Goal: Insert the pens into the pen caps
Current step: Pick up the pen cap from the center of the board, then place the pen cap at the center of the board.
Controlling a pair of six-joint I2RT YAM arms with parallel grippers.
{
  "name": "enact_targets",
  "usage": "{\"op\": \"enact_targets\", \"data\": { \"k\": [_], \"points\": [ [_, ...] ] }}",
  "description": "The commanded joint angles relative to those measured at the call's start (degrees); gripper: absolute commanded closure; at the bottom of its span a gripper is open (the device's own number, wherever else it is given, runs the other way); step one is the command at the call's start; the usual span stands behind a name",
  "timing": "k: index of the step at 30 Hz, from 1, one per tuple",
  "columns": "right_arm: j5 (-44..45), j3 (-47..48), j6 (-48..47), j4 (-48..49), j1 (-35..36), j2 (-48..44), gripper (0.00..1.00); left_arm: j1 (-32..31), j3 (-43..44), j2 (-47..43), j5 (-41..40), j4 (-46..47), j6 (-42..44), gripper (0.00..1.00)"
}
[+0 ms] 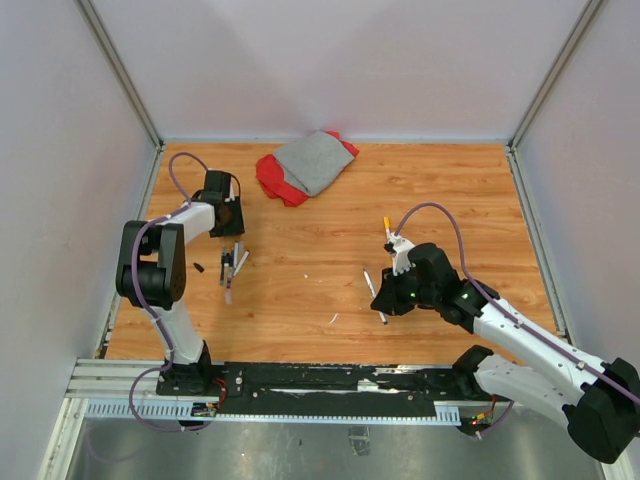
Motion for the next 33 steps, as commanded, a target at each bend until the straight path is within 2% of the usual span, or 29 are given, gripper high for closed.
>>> {"op": "enact_targets", "data": {
  "k": [1, 5, 11, 15, 23, 33],
  "points": [
    [-1.23, 0.59, 0.74, 0.52, -0.84, 0.09, 0.99, 0.32, 0.95, 2.14, 3.41, 0.28, 0.44, 0.53],
    [-1.30, 0.68, 1.00, 0.52, -0.86, 0.09, 0.98, 0.32, 0.80, 2.02, 3.59, 0.23, 0.52, 0.61],
    [-0.66, 0.57, 1.23, -0.20, -0.82, -0.86, 0.98, -0.02, 0.25, -0.98, 6.28, 0.61, -0.23, 0.66],
    [2.17, 0.27, 1.98, -0.31, -0.82, -2.73, 0.99, -3.71, -0.84, -6.01, 4.05, 1.37, -1.20, 0.67],
    [7.89, 0.30, 3.06, -3.01, -0.90, -7.30, 0.99, -15.46, -2.20, -12.04, 3.44, 0.67, -3.16, 0.68],
    [14.51, -0.30, 3.97, -6.37, -0.88, -14.90, 0.99, -37.41, -8.34, -13.93, -0.48, -1.21, -9.38, 0.68]
  ]
}}
